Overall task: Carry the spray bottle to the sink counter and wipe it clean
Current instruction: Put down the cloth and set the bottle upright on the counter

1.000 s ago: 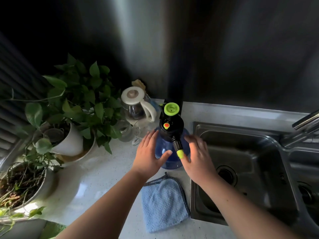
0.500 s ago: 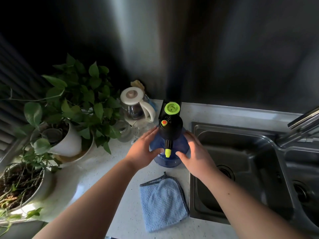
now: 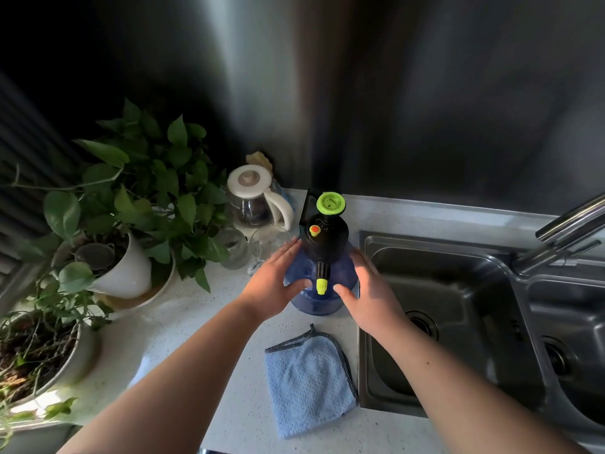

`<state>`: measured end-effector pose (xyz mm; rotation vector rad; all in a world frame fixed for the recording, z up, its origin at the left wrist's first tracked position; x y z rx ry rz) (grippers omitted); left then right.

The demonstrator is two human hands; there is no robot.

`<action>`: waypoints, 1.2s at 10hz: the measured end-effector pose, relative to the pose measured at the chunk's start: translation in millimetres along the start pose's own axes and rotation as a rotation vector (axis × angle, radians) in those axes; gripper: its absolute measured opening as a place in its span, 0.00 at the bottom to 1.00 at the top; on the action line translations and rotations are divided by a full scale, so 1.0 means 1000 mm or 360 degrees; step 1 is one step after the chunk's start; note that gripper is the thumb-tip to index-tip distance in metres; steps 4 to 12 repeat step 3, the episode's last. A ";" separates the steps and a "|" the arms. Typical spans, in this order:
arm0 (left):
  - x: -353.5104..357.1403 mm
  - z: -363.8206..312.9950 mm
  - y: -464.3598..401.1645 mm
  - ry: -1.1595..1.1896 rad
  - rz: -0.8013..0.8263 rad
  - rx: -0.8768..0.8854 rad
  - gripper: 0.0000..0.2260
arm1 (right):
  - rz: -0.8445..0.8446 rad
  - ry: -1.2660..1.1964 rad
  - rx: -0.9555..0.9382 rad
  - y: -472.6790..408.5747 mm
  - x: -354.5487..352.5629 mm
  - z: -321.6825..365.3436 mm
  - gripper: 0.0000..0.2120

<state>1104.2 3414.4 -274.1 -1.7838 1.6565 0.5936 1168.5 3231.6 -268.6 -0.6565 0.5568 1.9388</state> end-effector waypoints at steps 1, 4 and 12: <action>0.001 0.000 0.001 -0.0097 0.0054 0.0017 0.37 | -0.0010 -0.0010 0.0009 0.000 -0.001 0.006 0.31; -0.008 -0.008 0.007 -0.0020 -0.0047 0.0012 0.36 | -0.0136 -0.0098 0.0051 0.011 -0.016 0.017 0.28; -0.008 -0.008 0.007 -0.0020 -0.0047 0.0012 0.36 | -0.0136 -0.0098 0.0051 0.011 -0.016 0.017 0.28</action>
Point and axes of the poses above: each hand's wrist, its own y-axis away from the middle knuckle, its own x-axis out of the palm, z = x × y, the point moved 6 cm from there along -y, towards the middle knuckle, and after that the axes turned 11 degrees about x, right-handed, at the moved point
